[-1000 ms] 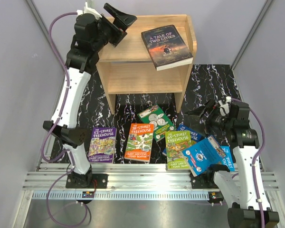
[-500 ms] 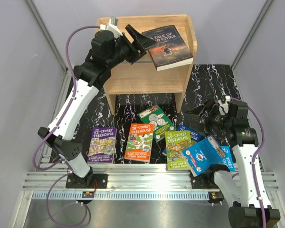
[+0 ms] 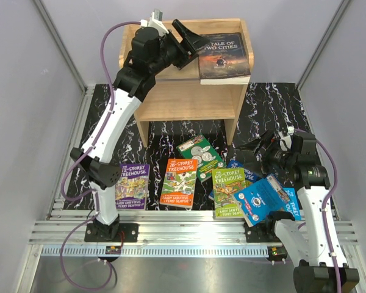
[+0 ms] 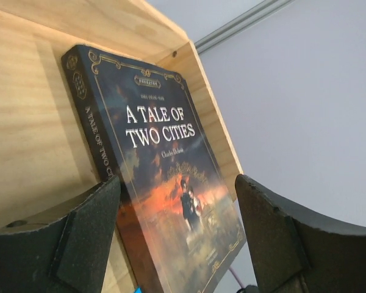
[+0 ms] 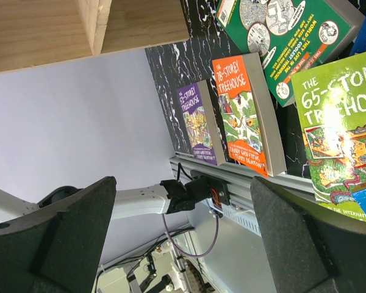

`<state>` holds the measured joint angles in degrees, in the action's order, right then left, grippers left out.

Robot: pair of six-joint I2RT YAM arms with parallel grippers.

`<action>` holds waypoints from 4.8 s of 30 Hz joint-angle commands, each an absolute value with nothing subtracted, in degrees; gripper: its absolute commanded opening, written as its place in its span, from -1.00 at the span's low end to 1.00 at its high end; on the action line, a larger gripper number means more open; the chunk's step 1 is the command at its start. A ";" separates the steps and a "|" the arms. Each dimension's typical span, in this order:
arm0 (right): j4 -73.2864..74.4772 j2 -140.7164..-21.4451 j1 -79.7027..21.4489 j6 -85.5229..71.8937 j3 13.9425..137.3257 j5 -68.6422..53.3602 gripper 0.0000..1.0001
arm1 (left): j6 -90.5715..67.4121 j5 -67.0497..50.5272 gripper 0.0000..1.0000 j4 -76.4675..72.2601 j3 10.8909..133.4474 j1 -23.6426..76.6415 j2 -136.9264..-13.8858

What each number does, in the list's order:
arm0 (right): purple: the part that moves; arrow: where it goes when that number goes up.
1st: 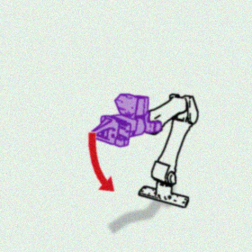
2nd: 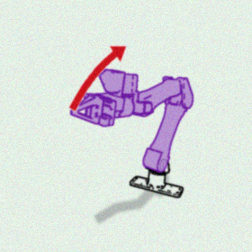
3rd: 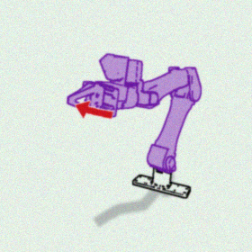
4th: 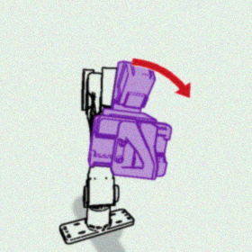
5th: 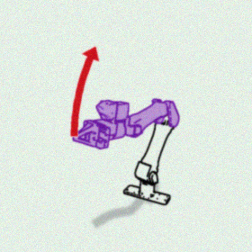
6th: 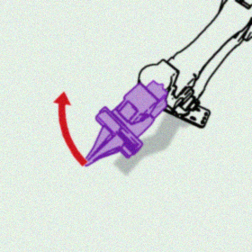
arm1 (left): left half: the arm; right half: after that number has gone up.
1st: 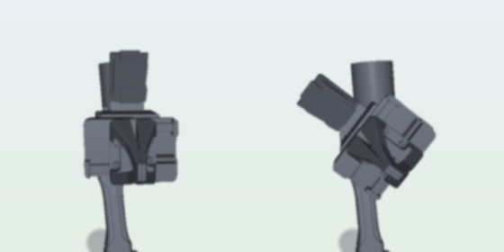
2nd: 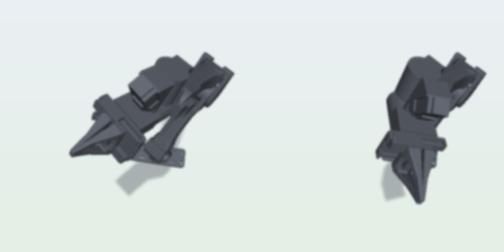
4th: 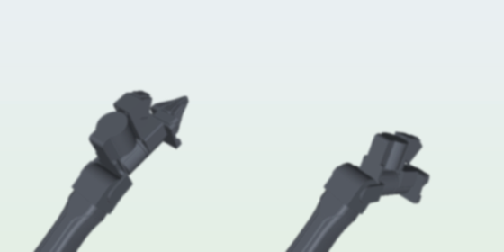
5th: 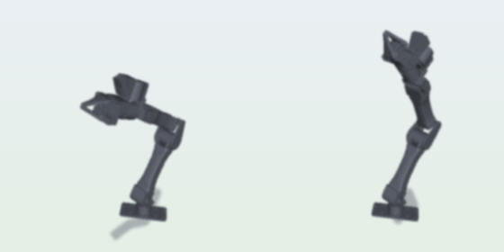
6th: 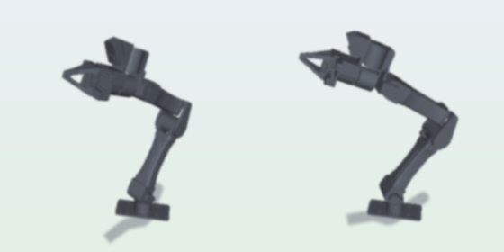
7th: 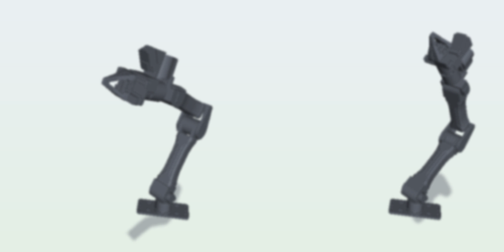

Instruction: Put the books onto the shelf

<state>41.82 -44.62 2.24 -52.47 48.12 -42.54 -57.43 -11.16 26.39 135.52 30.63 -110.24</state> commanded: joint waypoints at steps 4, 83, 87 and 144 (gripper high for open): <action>41.57 -44.21 1.49 -50.45 49.57 -41.75 1.00 | -63.10 -15.55 0.56 20.22 136.76 32.17 -116.62; 28.73 -80.35 -46.32 -57.30 59.04 -7.91 -0.91 | -42.28 -25.59 0.93 16.59 32.86 30.32 -62.19; 35.67 -73.05 -46.32 -58.80 66.08 -10.01 -0.91 | -41.84 -24.61 0.90 26.61 41.91 30.15 -54.59; 59.06 -38.42 -46.32 -60.47 97.65 11.95 1.00 | -59.58 -9.14 -1.00 12.47 147.45 33.49 -111.16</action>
